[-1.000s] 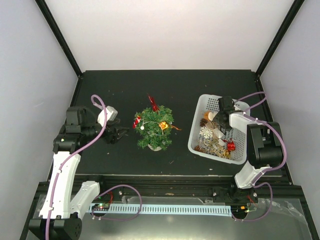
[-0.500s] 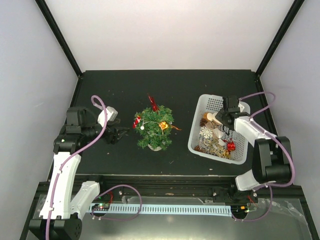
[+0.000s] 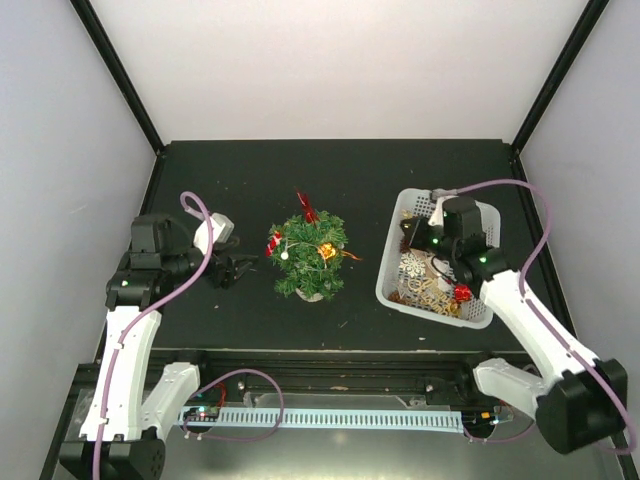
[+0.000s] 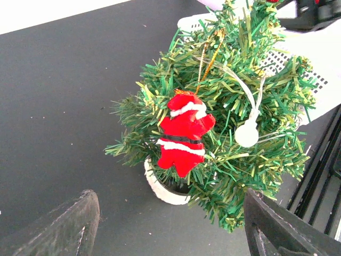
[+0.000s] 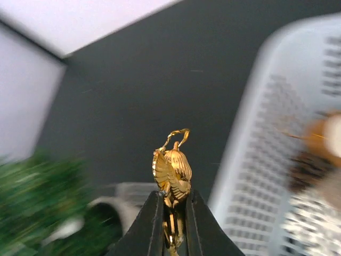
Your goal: Decorate the small christmas tree
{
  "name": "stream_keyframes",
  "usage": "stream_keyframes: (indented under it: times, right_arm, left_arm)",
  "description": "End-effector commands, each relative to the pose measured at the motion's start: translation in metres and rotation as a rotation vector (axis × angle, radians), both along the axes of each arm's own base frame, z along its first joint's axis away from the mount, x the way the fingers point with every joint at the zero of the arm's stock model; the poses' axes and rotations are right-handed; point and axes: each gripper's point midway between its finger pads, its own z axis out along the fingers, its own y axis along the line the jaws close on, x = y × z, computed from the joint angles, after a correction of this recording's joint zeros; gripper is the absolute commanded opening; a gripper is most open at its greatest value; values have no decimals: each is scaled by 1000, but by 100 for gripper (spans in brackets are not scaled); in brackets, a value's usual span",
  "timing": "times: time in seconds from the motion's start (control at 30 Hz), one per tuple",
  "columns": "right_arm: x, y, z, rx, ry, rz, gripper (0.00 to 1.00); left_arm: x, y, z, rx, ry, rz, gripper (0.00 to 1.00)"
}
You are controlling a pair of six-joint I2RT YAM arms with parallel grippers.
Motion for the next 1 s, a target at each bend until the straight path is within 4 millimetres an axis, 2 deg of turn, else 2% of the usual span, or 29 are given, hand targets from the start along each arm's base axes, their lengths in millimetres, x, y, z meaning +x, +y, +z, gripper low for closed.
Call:
stream_keyframes:
  times: [0.0, 0.2, 0.37, 0.57, 0.73, 0.97]
  right_arm:
    - [-39, 59, 77, 21, -236, 327, 1]
    - [-80, 100, 119, 91, -323, 547, 1]
    - [-104, 132, 134, 76, -337, 662, 1]
    - [-131, 154, 128, 71, -326, 754, 1]
    - [-158, 172, 104, 23, -302, 814, 1]
    - [-178, 183, 83, -56, -328, 819, 1]
  left_arm:
    - [-3, 0, 10, -11, -28, -11, 75]
    - [-3, 2, 13, -12, -27, 1, 75]
    - [-2, 4, 13, -10, -26, 13, 75]
    - [-5, 5, 15, -8, -31, 20, 75]
    - [-4, 7, 14, -5, -31, 27, 75]
    - [-2, 9, 12, 4, -37, 43, 75]
